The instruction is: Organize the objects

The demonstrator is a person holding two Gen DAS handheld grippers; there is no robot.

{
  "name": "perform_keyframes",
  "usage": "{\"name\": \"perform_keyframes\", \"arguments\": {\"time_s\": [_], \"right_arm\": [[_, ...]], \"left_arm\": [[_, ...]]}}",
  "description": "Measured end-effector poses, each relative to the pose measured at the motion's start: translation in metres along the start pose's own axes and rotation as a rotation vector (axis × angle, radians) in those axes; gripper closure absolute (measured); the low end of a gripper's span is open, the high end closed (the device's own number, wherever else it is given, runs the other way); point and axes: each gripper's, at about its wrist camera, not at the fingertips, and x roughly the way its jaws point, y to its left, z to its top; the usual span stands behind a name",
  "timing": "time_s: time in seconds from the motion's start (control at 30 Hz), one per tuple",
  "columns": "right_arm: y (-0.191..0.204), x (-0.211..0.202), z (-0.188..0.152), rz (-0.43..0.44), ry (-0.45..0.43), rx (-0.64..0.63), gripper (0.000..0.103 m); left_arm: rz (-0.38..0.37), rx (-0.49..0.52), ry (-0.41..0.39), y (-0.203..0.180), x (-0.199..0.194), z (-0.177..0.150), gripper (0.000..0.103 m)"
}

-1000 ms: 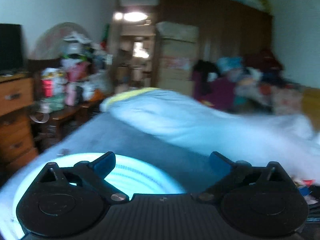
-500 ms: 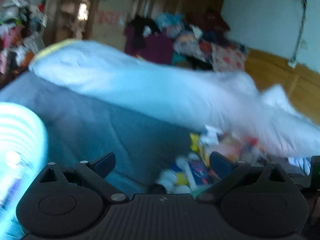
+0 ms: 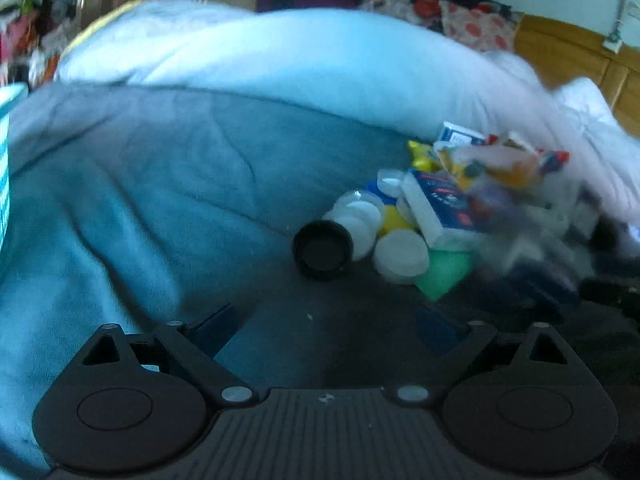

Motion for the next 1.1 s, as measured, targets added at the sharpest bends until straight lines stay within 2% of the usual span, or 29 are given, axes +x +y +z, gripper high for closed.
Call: {"name": "perform_keyframes", "arguments": {"time_s": [0.03,0.1,0.17,0.23,0.3,0.33,0.37,0.5,0.67,0.87,1.1], "right_arm": [[-0.003,0.003,-0.002,0.002,0.005,0.016,0.026],[-0.010,0.008,-0.006,0.005,-0.008,0.060,0.018],[-0.016,0.012,-0.009,-0.024,-0.040,0.086,0.000],[-0.023,0.017,-0.013,-0.048,-0.068,0.085,0.000],[-0.029,0.024,-0.015,-0.158,-0.067,0.077,0.000],[-0.029,0.031,-0.016,-0.238,-0.022,0.073,0.000],[-0.032,0.042,-0.018,-0.281,0.051,0.084,0.000],[-0.038,0.041,-0.017,-0.245,0.033,0.125,0.000],[-0.033,0.045,-0.017,-0.258,0.037,0.106,0.000],[-0.029,0.047,-0.015,-0.260,0.036,0.103,0.000],[-0.037,0.036,-0.020,-0.259,0.033,0.103,0.000]], "left_arm": [[0.008,0.023,-0.008,-0.006,0.004,0.000,0.006],[0.022,0.061,-0.019,-0.010,0.007,0.001,0.005],[0.030,0.067,-0.030,-0.010,0.006,0.003,0.003],[0.030,0.056,-0.031,-0.007,0.009,0.002,0.003],[0.026,0.058,-0.033,-0.007,0.010,0.001,0.001],[0.026,0.065,-0.031,-0.008,0.011,0.001,0.000],[0.030,0.072,-0.027,-0.008,0.012,0.000,0.000],[0.075,0.115,-0.005,-0.018,0.020,0.000,0.000],[0.043,0.079,-0.018,-0.011,0.018,0.000,0.000],[0.046,0.081,-0.022,-0.012,0.019,-0.001,0.000],[0.008,0.041,-0.039,-0.005,0.016,-0.001,0.000]]}}
